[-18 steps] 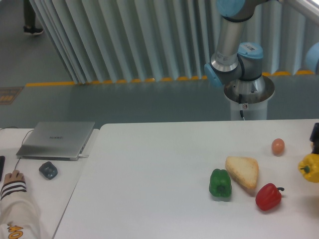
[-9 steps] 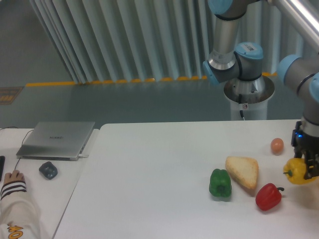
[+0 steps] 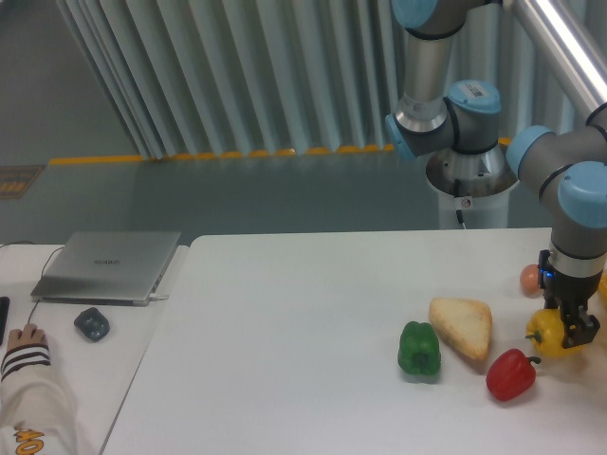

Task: Place the yellow pepper on the table
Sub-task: 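Set the yellow pepper on the table and open the gripper, then raise the open gripper up away from the yellow pepper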

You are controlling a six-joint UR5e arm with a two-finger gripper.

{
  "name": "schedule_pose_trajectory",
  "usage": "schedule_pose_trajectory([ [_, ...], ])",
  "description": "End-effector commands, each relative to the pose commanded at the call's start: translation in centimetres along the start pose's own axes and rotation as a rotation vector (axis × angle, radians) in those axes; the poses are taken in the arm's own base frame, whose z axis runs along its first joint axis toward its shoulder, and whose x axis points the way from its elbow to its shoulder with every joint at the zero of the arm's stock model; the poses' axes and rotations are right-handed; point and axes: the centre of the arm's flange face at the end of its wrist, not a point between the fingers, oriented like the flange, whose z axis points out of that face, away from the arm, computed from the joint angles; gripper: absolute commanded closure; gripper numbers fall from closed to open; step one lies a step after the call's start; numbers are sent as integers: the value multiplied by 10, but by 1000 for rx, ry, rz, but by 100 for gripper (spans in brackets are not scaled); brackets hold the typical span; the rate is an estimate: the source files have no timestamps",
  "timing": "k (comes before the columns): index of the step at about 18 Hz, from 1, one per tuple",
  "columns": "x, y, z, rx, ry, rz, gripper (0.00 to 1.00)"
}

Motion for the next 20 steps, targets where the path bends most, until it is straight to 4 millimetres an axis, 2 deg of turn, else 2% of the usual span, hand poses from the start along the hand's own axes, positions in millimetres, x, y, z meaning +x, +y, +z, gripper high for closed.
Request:
schedule_pose_trajectory([
  [6,-2,1,-5,7,-11,-47,0],
  [10,-10,-13,-32,-4,-91,-8,0],
  [14,-17,-15,-53,-4,-138,1,0],
  [20,-18,-20,-53,0,-149,7,0],
])
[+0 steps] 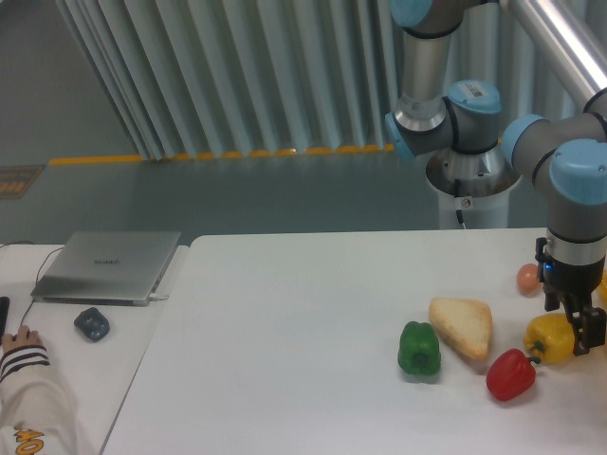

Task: Place the yellow pepper on the table
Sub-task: 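Raise the open gripper up away from the yellow pepper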

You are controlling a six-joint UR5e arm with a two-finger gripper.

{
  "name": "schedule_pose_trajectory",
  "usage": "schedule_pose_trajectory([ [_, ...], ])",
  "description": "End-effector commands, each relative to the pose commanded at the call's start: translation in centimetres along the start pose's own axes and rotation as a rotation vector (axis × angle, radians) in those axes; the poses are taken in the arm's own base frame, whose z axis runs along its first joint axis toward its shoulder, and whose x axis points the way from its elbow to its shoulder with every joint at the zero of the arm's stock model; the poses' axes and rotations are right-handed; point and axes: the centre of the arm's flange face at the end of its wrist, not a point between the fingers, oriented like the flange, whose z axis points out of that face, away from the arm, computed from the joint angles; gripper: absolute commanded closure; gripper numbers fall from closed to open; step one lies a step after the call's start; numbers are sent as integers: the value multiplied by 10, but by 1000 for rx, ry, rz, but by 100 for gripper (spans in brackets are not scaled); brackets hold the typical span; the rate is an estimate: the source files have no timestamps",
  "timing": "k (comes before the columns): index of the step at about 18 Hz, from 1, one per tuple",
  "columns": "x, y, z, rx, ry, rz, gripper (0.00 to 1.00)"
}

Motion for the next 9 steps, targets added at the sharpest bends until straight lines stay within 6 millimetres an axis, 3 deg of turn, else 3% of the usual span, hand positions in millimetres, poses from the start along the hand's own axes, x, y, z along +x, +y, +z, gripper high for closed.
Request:
schedule_pose_trajectory([
  [2,0,3,-6,-9,-7,-1,0],
  [4,4,21,-29,-40,-45,-27,0],
  [7,9,126,-53,-259,-75,-169,0],
  [9,14,159,-47,-275,-46,-94,0],
])
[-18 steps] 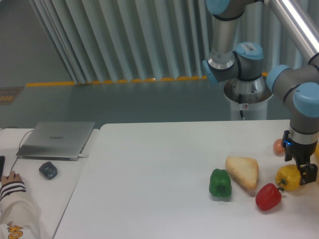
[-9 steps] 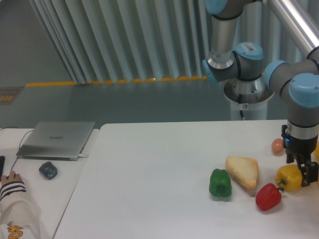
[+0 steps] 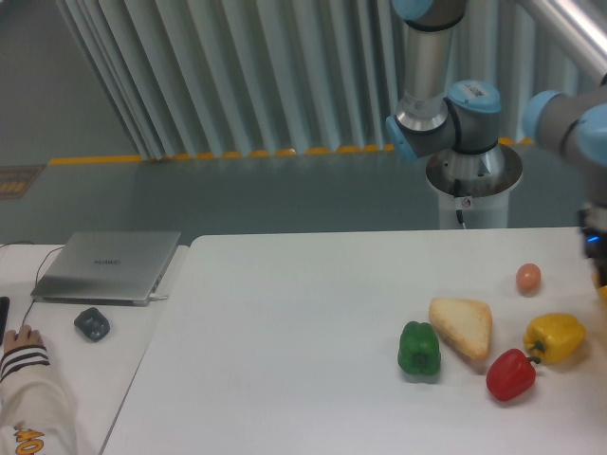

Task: Place the yellow pepper on the table
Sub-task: 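Raise the open gripper up away from the yellow pepper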

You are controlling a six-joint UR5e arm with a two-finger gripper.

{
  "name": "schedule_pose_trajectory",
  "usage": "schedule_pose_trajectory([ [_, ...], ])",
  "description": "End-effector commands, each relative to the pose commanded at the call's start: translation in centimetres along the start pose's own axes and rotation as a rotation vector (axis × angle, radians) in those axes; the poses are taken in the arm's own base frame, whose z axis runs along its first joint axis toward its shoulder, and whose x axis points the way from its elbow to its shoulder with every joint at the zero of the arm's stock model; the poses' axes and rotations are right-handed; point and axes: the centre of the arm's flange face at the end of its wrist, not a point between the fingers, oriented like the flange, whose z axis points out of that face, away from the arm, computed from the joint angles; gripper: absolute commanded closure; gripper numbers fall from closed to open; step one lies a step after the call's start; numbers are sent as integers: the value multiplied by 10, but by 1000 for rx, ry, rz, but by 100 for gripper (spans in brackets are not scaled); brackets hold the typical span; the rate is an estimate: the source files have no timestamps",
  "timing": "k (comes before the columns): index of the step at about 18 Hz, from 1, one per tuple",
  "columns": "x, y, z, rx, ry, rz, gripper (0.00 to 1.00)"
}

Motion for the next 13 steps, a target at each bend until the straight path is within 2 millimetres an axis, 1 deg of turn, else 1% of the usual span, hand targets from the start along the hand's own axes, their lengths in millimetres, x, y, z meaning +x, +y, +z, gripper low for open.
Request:
schedule_pose_trajectory([
  [1,-1,2,3,1,4,15,0],
  [3,-7,4,-6,-10,-25,-35,0],
  [7,-6,4,-9,1,-27,-46,0],
  [8,-4,6,-7,1,-22,-50,0],
  [11,-3,30,-1,0,-4,-78,0],
  [13,0,43,5,8,19,-98,0],
])
